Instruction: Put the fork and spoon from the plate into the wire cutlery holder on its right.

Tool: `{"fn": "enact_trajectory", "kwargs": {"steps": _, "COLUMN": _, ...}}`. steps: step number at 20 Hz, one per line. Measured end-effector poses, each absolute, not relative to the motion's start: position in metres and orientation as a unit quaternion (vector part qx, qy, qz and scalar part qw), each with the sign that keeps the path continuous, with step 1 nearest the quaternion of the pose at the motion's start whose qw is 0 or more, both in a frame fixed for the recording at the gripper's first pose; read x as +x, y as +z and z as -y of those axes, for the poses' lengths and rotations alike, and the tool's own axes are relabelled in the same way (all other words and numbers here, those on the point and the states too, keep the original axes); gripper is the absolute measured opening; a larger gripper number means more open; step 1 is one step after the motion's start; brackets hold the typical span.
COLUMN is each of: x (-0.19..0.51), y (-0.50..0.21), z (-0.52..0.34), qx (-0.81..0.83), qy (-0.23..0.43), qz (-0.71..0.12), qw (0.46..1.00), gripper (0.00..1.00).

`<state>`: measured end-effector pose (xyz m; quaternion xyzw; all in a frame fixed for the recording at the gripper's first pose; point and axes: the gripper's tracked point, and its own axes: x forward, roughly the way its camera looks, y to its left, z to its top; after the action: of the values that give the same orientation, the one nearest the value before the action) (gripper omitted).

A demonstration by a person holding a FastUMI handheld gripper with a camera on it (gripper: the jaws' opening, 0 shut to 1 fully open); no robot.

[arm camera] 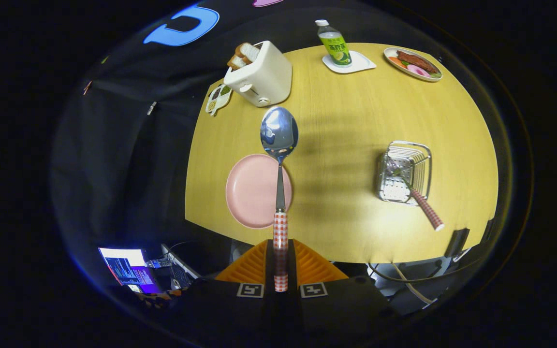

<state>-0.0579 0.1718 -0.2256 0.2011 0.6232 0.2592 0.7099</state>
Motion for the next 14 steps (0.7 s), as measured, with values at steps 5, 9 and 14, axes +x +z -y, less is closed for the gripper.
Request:
{"fn": "enact_trajectory", "kwargs": {"steps": 5, "x": -0.055, "y": -0.242, "z": -0.107, "qx": 0.145, "qy": 0.239, "qz": -0.666, "qw": 0.692, "gripper": 0.12}}
{"fn": "enact_trajectory", "kwargs": {"steps": 9, "x": -0.055, "y": -0.258, "z": -0.073, "qx": 0.096, "qy": 0.229, "qz": -0.722, "qw": 0.646, "gripper": 0.12}}
{"fn": "enact_trajectory", "kwargs": {"steps": 14, "x": -0.07, "y": -0.262, "z": -0.037, "qx": 0.019, "qy": 0.228, "qz": -0.8, "qw": 0.555, "gripper": 0.12}}
